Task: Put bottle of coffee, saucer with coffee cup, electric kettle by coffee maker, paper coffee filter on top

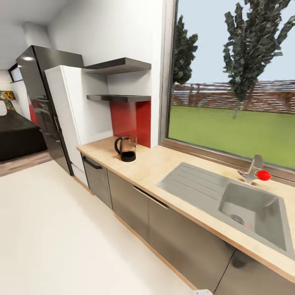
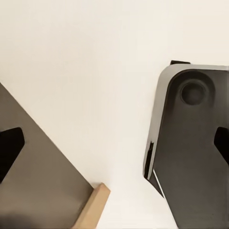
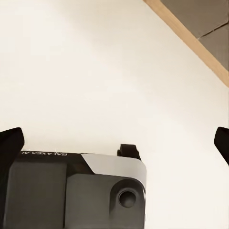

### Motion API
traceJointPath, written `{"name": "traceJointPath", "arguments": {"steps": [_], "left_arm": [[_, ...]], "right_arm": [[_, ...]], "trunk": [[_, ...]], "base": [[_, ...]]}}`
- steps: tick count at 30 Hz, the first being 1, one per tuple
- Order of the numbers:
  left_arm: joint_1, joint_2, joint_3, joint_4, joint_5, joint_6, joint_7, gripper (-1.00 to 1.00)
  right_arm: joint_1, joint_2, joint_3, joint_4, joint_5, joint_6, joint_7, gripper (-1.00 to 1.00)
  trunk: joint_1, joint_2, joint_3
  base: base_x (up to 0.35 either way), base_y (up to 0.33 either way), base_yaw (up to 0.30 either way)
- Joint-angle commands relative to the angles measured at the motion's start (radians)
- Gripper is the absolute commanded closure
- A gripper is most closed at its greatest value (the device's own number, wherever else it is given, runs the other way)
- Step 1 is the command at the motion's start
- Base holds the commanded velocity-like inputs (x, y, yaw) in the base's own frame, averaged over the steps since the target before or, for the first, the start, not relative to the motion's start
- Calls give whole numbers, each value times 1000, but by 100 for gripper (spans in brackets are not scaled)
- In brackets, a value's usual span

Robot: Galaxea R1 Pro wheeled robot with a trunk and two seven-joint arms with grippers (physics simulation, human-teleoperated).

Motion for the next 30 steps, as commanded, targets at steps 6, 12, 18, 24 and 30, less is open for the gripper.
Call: {"name": "traceJointPath", "arguments": {"steps": [6, 12, 18, 24, 30], "left_arm": [[0, 0, -9, -3, 9, -2, 5, -100], [0, 0, -9, -3, 9, -2, 5, -100], [0, 0, -9, -4, 9, -2, 5, -100], [0, 0, -9, -3, 9, -2, 5, -100], [0, 0, -9, -3, 9, -2, 5, -100]], "right_arm": [[-1, 0, 9, -2, -10, 6, -5, -100], [0, 0, 9, -1, 0, 4, -5, -100], [22, -2, 9, -2, 135, 1, -5, -100], [32, 2, 9, -3, 164, 0, -4, -100], [34, 3, 9, -3, 166, 0, -4, -100]], "trunk": [[1, -2, -2], [1, -2, -2], [1, -2, -2], [1, -2, -2], [1, -2, -2]], "base": [[243, 249, 246], [249, 247, 36], [249, 246, 3], [249, 246, 0], [244, 254, 0]]}}
